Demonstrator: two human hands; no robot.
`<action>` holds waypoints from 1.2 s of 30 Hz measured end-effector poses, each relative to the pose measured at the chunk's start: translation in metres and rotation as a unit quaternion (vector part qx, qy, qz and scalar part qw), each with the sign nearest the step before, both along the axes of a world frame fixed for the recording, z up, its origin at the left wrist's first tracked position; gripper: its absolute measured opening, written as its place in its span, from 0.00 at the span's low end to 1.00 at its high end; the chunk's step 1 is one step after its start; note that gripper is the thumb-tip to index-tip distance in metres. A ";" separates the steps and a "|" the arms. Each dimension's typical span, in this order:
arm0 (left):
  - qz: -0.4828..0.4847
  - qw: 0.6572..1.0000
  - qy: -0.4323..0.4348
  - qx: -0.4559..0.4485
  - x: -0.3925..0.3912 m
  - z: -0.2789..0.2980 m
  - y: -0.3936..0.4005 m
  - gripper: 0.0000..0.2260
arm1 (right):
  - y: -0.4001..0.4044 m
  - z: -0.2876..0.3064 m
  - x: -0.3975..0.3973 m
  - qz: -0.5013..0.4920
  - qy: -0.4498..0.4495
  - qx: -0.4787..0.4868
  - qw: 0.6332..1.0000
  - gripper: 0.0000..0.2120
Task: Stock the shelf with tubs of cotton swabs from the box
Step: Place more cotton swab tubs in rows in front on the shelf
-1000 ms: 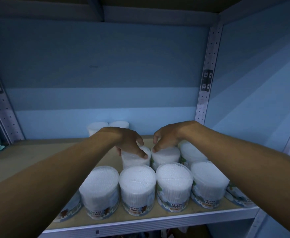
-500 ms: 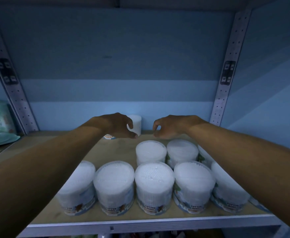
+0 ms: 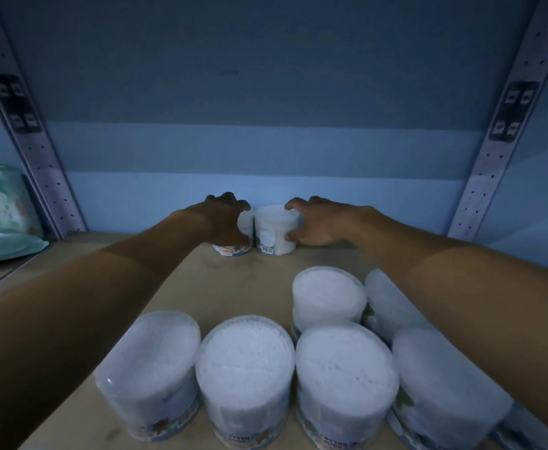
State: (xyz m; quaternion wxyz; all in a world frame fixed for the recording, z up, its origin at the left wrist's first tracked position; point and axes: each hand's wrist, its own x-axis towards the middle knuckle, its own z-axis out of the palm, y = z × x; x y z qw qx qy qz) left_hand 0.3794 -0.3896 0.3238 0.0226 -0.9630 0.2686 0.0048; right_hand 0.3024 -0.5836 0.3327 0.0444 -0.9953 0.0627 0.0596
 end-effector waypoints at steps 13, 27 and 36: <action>0.021 0.999 0.026 -0.013 0.044 -0.007 -0.010 0.33 | 0.017 -0.011 0.058 0.012 -0.020 -0.023 0.999 0.43; 0.016 0.996 0.060 -0.069 0.052 -0.005 -0.005 0.24 | 0.016 -0.017 0.066 0.017 -0.008 -0.027 0.999 0.38; 0.016 0.995 0.063 -0.079 0.040 -0.004 0.003 0.26 | 0.017 -0.015 0.048 0.036 0.001 -0.032 0.999 0.38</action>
